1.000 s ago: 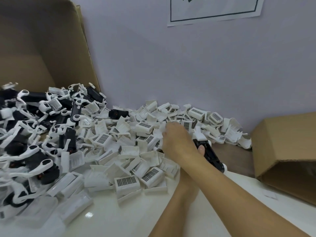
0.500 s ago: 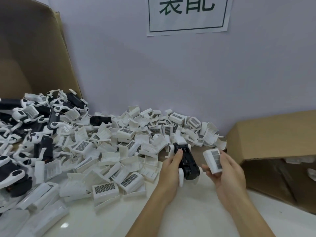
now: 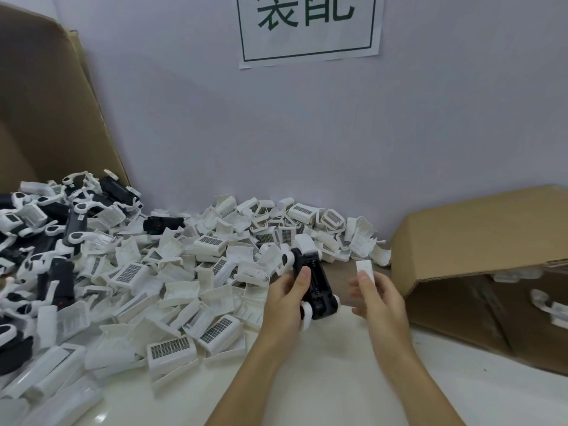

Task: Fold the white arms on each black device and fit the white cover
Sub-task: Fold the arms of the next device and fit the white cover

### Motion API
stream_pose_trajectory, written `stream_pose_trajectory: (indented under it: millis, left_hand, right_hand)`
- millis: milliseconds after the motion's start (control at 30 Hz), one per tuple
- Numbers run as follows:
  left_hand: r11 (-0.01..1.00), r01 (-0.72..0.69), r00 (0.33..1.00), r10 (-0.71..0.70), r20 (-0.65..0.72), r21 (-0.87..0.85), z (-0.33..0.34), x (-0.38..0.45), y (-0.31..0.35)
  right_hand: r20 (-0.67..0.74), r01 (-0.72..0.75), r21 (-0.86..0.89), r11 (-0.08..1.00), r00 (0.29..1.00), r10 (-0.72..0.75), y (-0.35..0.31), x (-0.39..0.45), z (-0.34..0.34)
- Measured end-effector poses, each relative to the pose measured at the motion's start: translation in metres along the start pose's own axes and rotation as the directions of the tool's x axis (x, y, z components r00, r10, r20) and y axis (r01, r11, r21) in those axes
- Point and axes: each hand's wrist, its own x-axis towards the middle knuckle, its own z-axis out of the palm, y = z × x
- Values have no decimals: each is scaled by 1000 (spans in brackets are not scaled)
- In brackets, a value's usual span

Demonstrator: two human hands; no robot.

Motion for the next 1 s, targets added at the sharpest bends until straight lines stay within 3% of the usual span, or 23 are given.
stream_pose_trajectory:
  millis: [233,400,533,867,1000]
  left_hand:
    - [985,-92,995,97,-28,146,0,2,1]
    - [889,-268,963,256,82,372,7,-2,1]
    - [803,-330,944,265,198,496,9,-4,-6]
    - [846,-290,956,235,176,448,6,-3,-4]
    - [838,-307,950,242,196,452,6,-4,-4]
  right_hand:
    - [78,135,-50,990,988,-131,-5,-7,3]
    - [123,177,-111,978,979,-163,-5,-8,7]
    - [126,179,-163,970,979,-160,-5,-9,8]
    - [152,241,-264,934,967,-206,-2,-8,8]
    - [149,237,-223,946,967,-207,-4,-8,9]
